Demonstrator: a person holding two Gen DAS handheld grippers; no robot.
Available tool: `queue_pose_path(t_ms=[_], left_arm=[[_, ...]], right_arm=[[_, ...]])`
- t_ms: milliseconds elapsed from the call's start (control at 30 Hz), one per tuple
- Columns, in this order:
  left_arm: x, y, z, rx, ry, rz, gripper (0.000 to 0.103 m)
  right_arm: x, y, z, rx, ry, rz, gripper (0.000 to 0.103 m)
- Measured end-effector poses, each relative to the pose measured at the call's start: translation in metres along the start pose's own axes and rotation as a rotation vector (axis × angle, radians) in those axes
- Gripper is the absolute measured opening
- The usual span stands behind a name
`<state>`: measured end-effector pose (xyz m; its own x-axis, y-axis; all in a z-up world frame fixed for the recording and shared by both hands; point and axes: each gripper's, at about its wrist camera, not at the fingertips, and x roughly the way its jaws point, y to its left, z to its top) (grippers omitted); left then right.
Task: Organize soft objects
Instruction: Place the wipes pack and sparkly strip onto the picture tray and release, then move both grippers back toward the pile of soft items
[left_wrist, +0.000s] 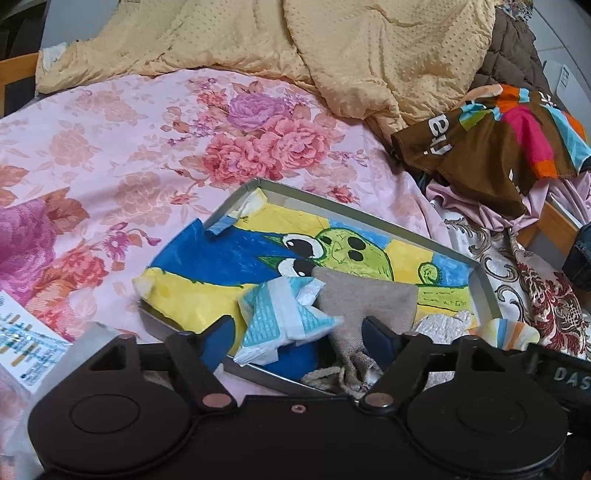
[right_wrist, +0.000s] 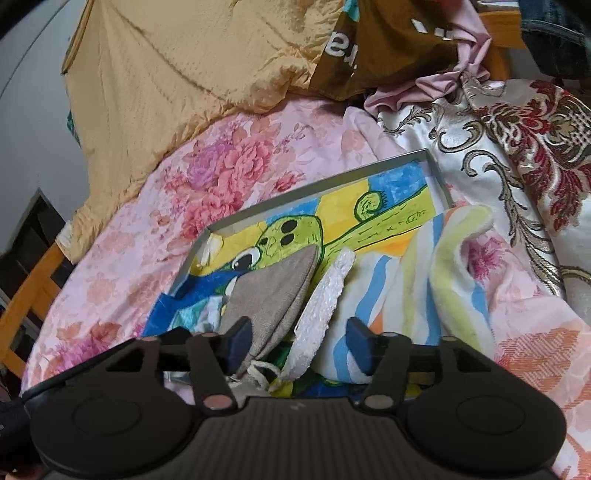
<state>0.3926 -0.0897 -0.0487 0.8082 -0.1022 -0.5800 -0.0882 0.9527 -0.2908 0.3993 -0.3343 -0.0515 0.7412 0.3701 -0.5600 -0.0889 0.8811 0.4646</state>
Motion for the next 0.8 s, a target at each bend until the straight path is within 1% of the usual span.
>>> queue_pose_path(t_ms=[33,67,133,200,267,300,400,600,700,800], left_arm=[[-0.003,0.001,0.001,-0.003,-0.003,0.003,0.082],[-0.007,0.002,0.002,-0.003,-0.007,0.007,0.083],[-0.014,0.003,0.004,-0.001,-0.016,0.013,0.089],[-0.024,0.004,0.006,0.004,-0.032,0.023,0.092],[-0.033,0.005,0.007,0.006,-0.046,0.027,0.093],[-0.038,0.005,0.008,0.006,-0.049,0.028,0.095],[-0.055,0.008,0.007,0.001,-0.072,0.032,0.100],[-0.088,0.015,0.001,0.001,-0.086,0.025,0.102],[-0.106,0.019,-0.003,-0.005,-0.087,0.009,0.102],[-0.125,0.023,-0.008,0.013,-0.099,-0.005,0.102]], right_arm=[[-0.003,-0.002,0.001,0.008,-0.008,0.006,0.070],[-0.007,-0.003,0.002,0.012,-0.017,0.009,0.072],[-0.014,-0.004,0.003,0.011,-0.035,0.010,0.079],[-0.021,-0.003,0.004,0.007,-0.054,0.009,0.086],[-0.030,0.000,0.004,-0.015,-0.079,0.003,0.090],[-0.034,0.002,0.004,-0.026,-0.088,-0.003,0.092],[-0.049,0.009,0.002,-0.067,-0.121,-0.024,0.096],[-0.081,0.025,-0.010,-0.134,-0.200,-0.034,0.103],[-0.098,0.035,-0.017,-0.177,-0.243,-0.036,0.103],[-0.115,0.045,-0.028,-0.221,-0.283,-0.045,0.103]])
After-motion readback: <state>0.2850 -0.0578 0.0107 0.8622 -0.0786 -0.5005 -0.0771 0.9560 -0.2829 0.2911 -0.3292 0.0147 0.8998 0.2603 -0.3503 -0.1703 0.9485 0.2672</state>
